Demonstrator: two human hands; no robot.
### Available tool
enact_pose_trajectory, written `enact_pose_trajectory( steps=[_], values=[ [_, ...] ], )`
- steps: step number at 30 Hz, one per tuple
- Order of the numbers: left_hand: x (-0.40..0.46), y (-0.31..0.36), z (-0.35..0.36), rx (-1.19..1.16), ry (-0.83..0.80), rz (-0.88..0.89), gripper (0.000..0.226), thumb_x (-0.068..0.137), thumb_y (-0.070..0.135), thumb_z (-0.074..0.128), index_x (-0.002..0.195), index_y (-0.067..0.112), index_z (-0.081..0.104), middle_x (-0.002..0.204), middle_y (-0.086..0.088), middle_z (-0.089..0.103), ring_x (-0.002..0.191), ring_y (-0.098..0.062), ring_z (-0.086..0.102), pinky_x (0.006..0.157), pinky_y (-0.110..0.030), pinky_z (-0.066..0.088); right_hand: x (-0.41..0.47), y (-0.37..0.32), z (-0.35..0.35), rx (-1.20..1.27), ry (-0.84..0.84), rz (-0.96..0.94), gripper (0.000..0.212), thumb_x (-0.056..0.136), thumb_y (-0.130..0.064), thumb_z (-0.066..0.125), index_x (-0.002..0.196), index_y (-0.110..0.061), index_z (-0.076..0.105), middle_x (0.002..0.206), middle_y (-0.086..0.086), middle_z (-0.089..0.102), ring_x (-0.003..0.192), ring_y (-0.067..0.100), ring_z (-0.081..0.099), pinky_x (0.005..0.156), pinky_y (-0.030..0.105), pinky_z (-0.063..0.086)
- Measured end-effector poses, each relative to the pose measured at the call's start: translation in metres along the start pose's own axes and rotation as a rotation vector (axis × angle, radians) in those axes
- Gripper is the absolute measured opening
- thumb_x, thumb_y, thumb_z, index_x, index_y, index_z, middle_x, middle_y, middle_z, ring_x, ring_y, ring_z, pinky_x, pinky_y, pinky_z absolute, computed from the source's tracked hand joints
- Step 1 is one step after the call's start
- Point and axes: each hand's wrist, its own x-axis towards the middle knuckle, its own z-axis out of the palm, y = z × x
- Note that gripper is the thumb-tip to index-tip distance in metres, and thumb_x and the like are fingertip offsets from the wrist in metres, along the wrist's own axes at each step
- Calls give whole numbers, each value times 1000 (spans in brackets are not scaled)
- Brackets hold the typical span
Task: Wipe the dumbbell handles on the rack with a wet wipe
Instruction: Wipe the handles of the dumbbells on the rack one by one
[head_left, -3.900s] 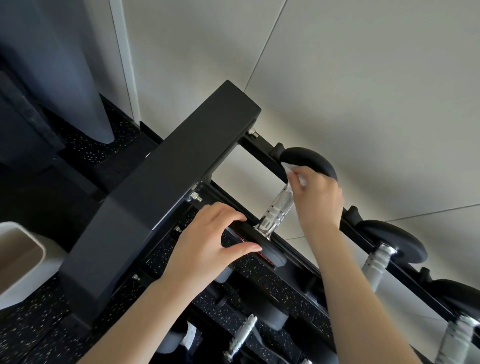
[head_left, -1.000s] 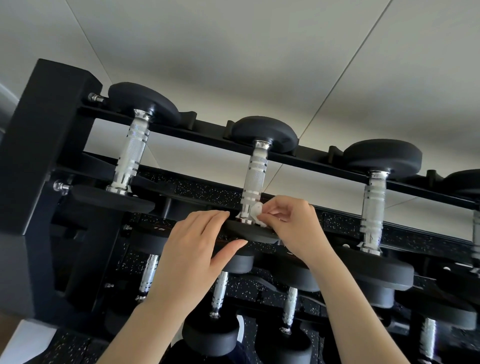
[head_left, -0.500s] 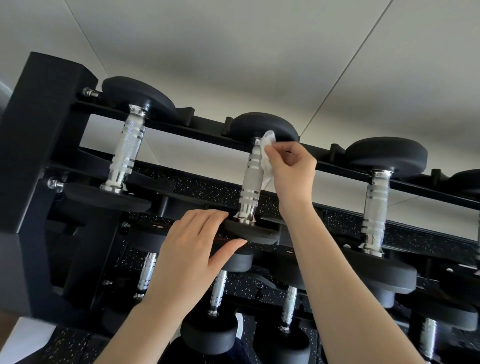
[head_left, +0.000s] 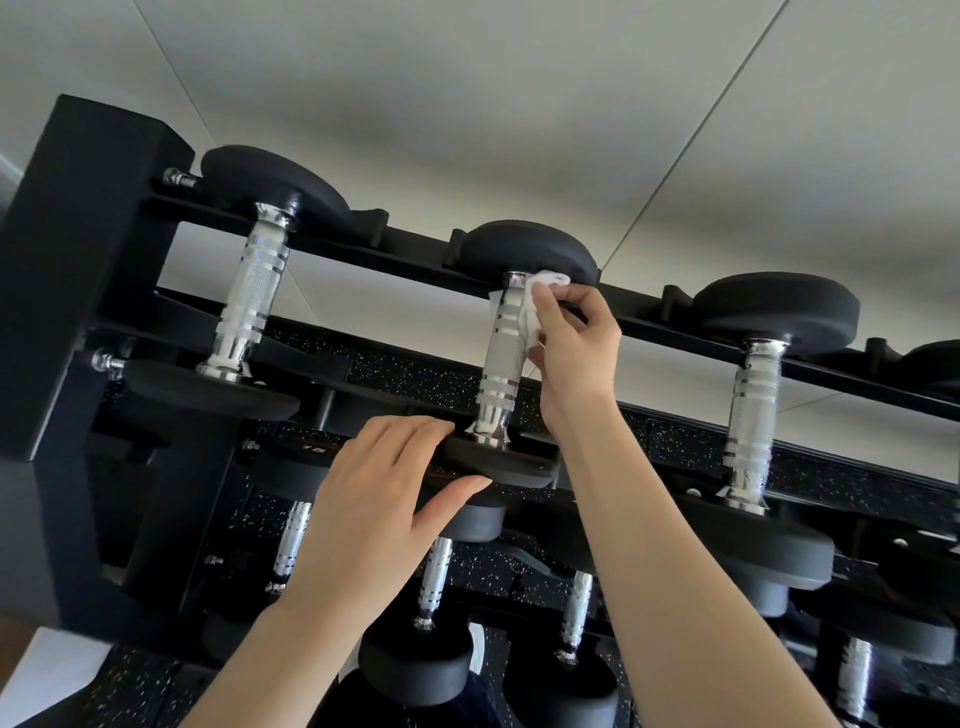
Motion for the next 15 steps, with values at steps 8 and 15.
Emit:
enact_pose_trajectory(
  steps=[8, 15],
  values=[
    [0, 2, 1, -29, 18, -14, 52, 90, 53, 45, 113, 11, 64, 108, 4, 62, 105, -15, 55, 89, -25, 42, 7, 12, -10, 303, -300, 211, 12, 97, -19, 48, 86, -16, 48, 72, -1, 56, 62, 13, 49, 68, 30, 47],
    [-1, 1, 0, -9, 9, -20, 53, 90, 55, 44, 114, 12, 63, 109, 5, 62, 107, -14, 54, 88, -22, 42, 6, 19, -21, 292, -406, 249, 26, 98, -19, 44, 117, -2, 52, 94, 8, 63, 80, 17, 59, 77, 31, 52]
  ],
)
